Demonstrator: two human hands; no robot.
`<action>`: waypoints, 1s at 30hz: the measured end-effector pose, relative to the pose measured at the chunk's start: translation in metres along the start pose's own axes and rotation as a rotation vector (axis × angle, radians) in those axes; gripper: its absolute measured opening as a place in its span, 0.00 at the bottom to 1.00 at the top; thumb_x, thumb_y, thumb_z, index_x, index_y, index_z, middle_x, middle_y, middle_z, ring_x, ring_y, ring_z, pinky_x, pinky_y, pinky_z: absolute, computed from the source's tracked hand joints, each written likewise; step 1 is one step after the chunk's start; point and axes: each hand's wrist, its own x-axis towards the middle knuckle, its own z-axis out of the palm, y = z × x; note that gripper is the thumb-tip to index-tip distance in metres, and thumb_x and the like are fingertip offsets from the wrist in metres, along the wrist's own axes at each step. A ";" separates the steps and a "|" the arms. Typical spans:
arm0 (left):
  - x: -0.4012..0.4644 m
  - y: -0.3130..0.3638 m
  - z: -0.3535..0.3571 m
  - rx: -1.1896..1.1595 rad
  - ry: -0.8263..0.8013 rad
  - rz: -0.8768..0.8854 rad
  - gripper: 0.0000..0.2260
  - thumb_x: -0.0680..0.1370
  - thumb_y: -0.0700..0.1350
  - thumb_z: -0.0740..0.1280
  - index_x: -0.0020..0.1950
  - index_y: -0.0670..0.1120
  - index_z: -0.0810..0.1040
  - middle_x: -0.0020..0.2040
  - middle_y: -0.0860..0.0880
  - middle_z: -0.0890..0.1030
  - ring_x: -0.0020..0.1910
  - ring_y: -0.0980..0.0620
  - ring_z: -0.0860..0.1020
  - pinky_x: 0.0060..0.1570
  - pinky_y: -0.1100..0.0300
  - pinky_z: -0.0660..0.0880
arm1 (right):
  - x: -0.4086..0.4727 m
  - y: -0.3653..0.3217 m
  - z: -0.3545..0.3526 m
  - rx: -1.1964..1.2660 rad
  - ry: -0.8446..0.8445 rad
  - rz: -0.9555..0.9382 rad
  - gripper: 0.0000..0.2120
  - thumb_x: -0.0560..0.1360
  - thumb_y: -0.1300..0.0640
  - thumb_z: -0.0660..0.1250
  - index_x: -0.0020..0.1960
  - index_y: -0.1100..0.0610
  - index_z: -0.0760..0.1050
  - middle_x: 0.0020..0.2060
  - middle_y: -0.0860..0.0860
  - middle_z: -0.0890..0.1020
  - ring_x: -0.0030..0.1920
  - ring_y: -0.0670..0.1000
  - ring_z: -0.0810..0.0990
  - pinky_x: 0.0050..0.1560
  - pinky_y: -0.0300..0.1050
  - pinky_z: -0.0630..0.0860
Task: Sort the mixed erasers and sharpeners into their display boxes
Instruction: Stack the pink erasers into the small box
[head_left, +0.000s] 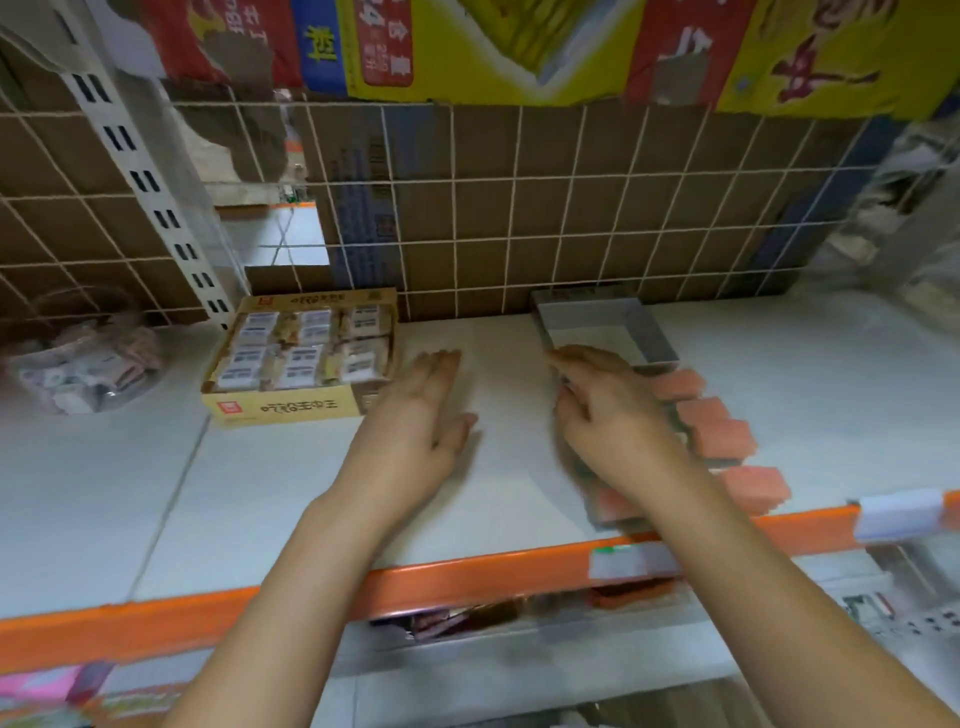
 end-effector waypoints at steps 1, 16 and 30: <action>0.004 0.011 0.009 -0.029 0.010 -0.015 0.26 0.77 0.47 0.63 0.73 0.45 0.61 0.72 0.45 0.65 0.71 0.47 0.63 0.68 0.60 0.57 | -0.001 0.016 -0.008 0.030 0.008 0.003 0.18 0.77 0.62 0.59 0.66 0.57 0.71 0.65 0.54 0.73 0.65 0.53 0.69 0.64 0.39 0.62; 0.068 0.085 0.077 -0.057 -0.066 -0.215 0.14 0.74 0.38 0.67 0.59 0.43 0.79 0.56 0.45 0.79 0.50 0.49 0.75 0.41 0.67 0.62 | 0.034 0.138 -0.045 0.180 -0.270 0.051 0.13 0.74 0.66 0.63 0.56 0.58 0.79 0.52 0.54 0.81 0.51 0.50 0.78 0.55 0.40 0.72; 0.076 0.079 0.084 -0.171 -0.066 -0.193 0.13 0.71 0.37 0.71 0.55 0.41 0.81 0.45 0.48 0.77 0.46 0.48 0.75 0.45 0.62 0.69 | 0.048 0.139 -0.040 0.262 -0.365 0.019 0.17 0.68 0.66 0.71 0.56 0.59 0.79 0.41 0.48 0.78 0.37 0.40 0.73 0.36 0.27 0.68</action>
